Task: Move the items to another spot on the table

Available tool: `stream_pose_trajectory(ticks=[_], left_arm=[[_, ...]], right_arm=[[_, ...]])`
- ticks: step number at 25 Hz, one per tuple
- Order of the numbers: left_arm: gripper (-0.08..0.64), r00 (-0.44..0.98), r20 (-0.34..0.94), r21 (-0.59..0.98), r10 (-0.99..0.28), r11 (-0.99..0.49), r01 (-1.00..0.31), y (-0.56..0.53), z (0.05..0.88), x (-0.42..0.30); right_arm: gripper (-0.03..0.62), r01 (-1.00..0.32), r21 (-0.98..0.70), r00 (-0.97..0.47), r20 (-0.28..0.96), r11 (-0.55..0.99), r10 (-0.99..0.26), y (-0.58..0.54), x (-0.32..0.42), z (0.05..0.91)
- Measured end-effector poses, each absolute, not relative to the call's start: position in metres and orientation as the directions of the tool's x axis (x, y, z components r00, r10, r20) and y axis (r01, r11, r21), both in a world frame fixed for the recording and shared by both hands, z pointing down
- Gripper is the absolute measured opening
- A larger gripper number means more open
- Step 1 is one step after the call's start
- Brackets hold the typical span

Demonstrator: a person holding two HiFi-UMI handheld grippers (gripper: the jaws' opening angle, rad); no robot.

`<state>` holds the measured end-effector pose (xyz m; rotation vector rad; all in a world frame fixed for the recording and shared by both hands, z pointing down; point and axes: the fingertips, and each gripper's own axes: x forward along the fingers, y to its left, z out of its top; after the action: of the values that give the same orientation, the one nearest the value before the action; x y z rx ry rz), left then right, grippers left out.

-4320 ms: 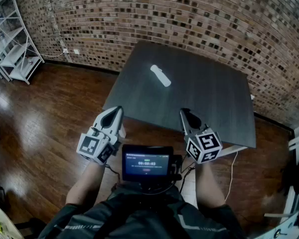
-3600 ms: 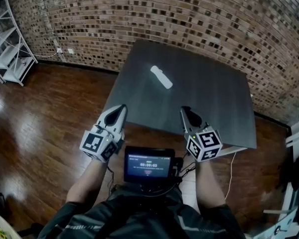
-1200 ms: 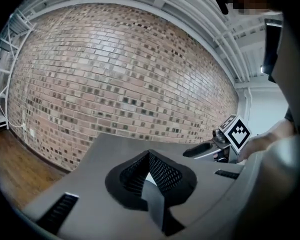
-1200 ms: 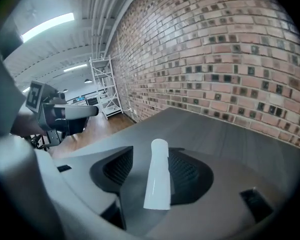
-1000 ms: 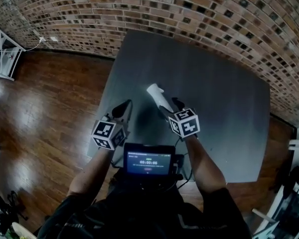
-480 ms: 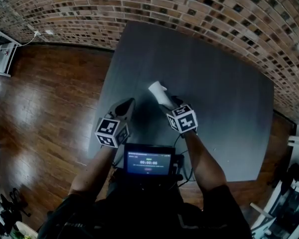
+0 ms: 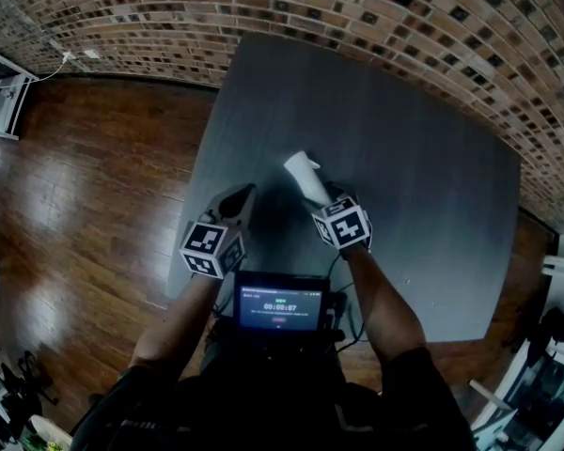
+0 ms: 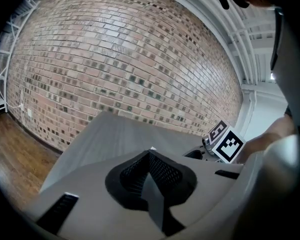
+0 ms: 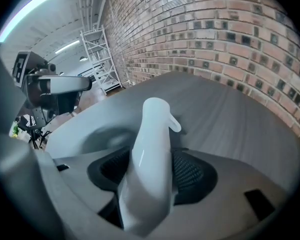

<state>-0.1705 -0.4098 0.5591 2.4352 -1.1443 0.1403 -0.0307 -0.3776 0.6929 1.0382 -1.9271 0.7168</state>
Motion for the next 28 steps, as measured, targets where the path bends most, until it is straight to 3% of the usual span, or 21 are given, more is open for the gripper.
stream_pose_trajectory(ticks=[12, 28], left_arm=[[-0.006, 0.672, 0.255, 0.358, -0.695, -0.578, -0.734, -0.407, 0.554, -0.172], [-0.006, 0.749, 0.118, 0.334, -0.653, -0.684, -0.649, -0.375, 0.482, -0.144]], right_arm=[[0.273, -0.885, -0.144, -0.342, 0.847, 0.443, -0.408, -0.378, -0.033, 0.689], [0.270, -0.921, -0.098, -0.326, 0.724, 0.376, -0.609, -0.352, -0.012, 0.581]])
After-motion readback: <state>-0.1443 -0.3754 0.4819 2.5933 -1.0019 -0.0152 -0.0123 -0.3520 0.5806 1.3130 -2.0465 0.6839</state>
